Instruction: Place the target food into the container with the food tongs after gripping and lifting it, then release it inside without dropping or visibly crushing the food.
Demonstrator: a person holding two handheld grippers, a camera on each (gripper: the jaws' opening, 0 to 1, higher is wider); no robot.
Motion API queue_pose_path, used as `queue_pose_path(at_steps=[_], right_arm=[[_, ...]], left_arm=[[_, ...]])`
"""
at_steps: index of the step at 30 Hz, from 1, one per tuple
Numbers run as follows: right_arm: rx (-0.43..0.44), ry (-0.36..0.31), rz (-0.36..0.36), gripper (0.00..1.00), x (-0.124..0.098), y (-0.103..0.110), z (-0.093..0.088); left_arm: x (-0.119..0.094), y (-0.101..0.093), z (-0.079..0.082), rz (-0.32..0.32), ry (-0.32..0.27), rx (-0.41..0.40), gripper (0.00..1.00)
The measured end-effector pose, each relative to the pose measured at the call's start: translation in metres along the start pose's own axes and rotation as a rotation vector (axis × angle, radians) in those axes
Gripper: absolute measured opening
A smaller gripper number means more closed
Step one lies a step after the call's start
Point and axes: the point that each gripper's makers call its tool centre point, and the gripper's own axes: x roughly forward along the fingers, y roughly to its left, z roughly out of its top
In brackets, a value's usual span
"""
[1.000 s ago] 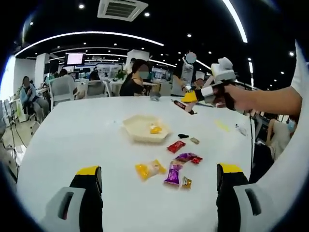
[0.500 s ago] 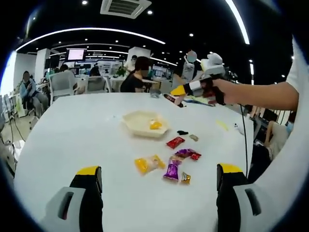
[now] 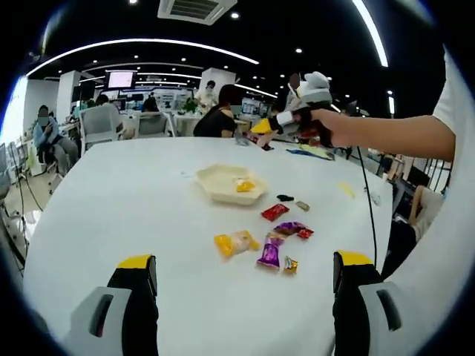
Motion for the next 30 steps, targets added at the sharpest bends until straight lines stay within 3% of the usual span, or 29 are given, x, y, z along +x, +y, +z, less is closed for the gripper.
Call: queue_pose_path(at_steps=[8, 20, 30], right_arm=[[-0.027, 0.010, 0.007, 0.24, 0.010, 0.006, 0.001], [-0.053, 0.012, 0.013, 0.19, 0.017, 0.007, 0.005], [-0.061, 0.001, 0.028, 0.22, 0.020, 0.009, 0.009]], left_arm=[[-0.009, 0.009, -0.001, 0.033, -0.007, -0.020, 0.99], [-0.012, 0.009, 0.003, 0.041, -0.050, -0.049, 1.00], [-0.014, 0.009, 0.006, 0.046, -0.069, -0.053, 1.00]])
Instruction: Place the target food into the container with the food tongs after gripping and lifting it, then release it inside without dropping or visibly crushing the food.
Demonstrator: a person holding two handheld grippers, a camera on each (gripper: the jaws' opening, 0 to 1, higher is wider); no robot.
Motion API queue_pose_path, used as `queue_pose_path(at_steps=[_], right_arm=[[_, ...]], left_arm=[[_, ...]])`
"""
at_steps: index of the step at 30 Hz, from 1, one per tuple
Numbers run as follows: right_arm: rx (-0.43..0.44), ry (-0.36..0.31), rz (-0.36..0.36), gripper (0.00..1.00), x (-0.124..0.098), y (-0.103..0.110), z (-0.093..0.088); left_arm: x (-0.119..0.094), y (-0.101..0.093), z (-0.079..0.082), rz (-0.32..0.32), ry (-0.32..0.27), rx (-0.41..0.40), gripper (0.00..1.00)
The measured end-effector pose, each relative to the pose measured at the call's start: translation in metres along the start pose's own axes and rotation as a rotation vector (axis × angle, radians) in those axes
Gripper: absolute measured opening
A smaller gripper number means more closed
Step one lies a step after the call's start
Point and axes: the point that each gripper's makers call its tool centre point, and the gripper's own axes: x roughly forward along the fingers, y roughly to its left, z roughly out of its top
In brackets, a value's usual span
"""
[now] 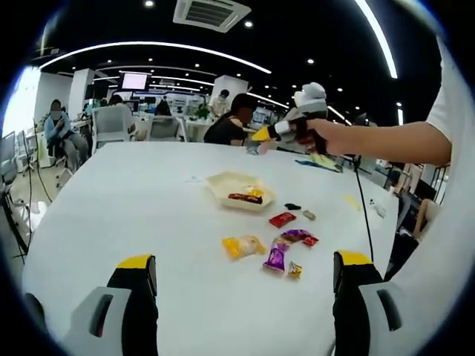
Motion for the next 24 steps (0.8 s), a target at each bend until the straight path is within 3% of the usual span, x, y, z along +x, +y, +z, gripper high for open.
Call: queue_pose_path(at_steps=[13, 24], right_arm=[[-0.025, -0.030, 0.035, 0.27, -0.016, 0.009, -0.005], [-0.052, -0.057, 0.043, 0.28, -0.065, 0.014, -0.027]], left_arm=[[-0.001, -0.007, 0.003, -0.018, 0.000, 0.013, 0.99], [0.000, -0.016, 0.004, -0.046, -0.018, -0.002, 1.00]])
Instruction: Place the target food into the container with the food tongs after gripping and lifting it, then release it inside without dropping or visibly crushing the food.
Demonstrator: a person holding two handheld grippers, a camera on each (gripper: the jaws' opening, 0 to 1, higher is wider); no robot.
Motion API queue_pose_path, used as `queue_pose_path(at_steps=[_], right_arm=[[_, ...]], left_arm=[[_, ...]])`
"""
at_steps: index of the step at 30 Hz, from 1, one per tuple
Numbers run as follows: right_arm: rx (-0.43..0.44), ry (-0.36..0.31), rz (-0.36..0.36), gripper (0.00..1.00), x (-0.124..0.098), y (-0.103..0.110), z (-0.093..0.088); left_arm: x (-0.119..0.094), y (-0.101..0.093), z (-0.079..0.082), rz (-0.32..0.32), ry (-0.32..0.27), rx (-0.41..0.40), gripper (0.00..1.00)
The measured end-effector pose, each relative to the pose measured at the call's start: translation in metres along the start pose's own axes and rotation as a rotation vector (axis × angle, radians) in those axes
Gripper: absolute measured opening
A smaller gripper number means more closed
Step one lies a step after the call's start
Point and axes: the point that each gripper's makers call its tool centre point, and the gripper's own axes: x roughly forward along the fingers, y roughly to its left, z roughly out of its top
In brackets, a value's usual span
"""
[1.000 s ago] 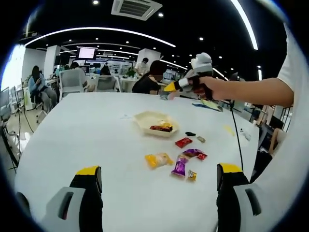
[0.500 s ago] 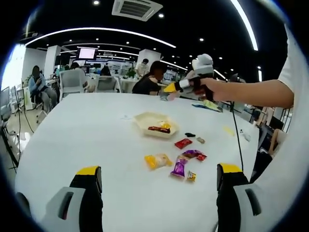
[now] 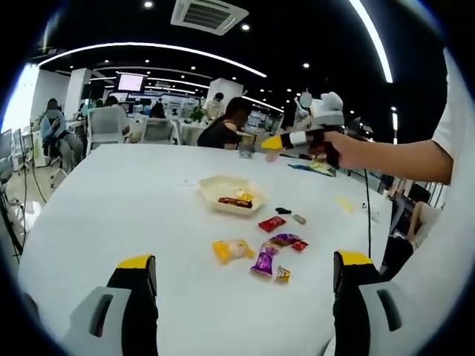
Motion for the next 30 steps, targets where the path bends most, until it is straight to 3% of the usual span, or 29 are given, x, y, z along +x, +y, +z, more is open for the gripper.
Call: queue_pose_path(at_steps=[6, 8, 13, 16, 22, 30], right_arm=[[0.004, -0.008, -0.004, 0.28, -0.009, 0.000, -0.004], [0.021, -0.023, -0.017, 0.28, -0.026, 0.002, -0.018], [0.064, -0.031, -0.026, 0.29, -0.044, 0.010, -0.038], [0.065, -0.044, -0.029, 0.29, -0.057, 0.013, -0.044], [0.056, -0.044, -0.042, 0.29, -0.080, 0.016, -0.063], [0.072, -0.041, -0.049, 0.29, -0.104, 0.028, -0.086]], left_arm=[[0.002, -0.001, 0.000, -0.007, 0.007, 0.006, 1.00], [0.007, -0.002, 0.001, -0.014, 0.021, 0.016, 1.00], [0.010, -0.010, 0.005, -0.040, 0.040, 0.044, 0.99], [0.013, -0.014, -0.001, -0.059, 0.100, 0.116, 0.99], [0.017, -0.019, 0.002, -0.074, 0.081, 0.110, 0.99], [0.027, -0.029, 0.001, -0.122, 0.098, 0.123, 0.99]])
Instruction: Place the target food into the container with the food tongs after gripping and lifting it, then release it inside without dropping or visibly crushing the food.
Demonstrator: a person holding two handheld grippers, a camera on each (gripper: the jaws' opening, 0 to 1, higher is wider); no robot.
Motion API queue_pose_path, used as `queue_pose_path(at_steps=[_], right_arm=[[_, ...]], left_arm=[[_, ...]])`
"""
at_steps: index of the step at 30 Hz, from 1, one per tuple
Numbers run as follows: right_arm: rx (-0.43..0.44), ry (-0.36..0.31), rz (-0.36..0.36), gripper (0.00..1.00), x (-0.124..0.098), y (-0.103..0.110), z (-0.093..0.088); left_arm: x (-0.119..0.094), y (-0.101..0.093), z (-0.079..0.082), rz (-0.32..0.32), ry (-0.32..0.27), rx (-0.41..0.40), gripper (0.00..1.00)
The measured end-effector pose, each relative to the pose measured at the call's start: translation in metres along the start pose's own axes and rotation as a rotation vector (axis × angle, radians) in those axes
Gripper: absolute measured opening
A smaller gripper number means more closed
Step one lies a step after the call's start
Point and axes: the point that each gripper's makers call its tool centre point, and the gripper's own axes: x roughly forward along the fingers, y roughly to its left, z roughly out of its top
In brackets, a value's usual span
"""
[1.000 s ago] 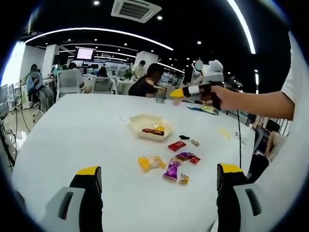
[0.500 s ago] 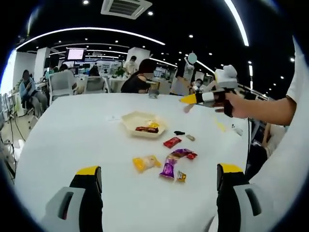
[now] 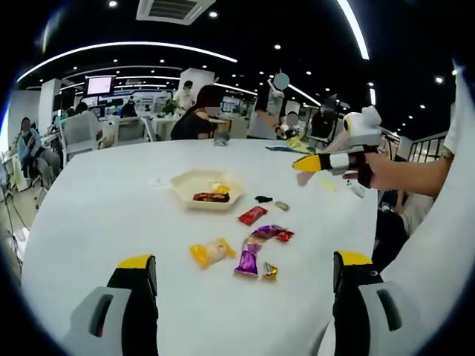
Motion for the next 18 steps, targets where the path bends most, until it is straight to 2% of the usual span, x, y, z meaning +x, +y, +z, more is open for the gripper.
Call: queue_pose_path(at_steps=[3, 7, 18], right_arm=[[0.014, 0.007, -0.012, 0.27, -0.006, 0.001, -0.010], [0.096, 0.019, -0.017, 0.26, -0.011, 0.001, -0.017], [0.052, 0.001, -0.083, 0.28, -0.023, -0.014, -0.027]], left_arm=[[0.003, -0.002, 0.001, -0.014, 0.008, 0.003, 0.99], [0.005, -0.003, 0.002, -0.030, 0.017, 0.013, 0.99], [0.009, -0.005, 0.004, -0.043, 0.033, 0.025, 0.99]])
